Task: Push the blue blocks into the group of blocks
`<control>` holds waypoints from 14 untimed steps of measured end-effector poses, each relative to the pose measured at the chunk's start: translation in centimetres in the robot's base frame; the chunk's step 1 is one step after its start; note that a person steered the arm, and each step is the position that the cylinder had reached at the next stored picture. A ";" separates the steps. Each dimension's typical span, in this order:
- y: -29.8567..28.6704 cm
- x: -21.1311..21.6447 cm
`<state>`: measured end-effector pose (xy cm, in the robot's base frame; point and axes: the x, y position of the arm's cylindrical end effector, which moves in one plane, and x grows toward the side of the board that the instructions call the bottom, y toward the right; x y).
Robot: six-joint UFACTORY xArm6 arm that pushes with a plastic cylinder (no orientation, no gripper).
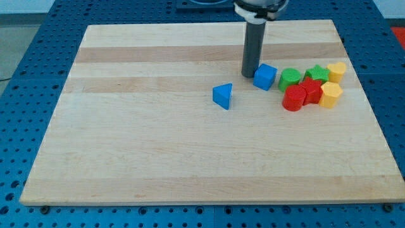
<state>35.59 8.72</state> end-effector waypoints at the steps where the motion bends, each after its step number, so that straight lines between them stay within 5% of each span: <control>1: 2.2 -1.2; 2: 2.3 -2.9; 3: -6.0 -5.7; 5: -16.3 4.1; 6: -13.6 7.5; 10: 4.2 6.6; 12: -0.9 5.1; 14: 0.2 1.7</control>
<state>37.29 8.87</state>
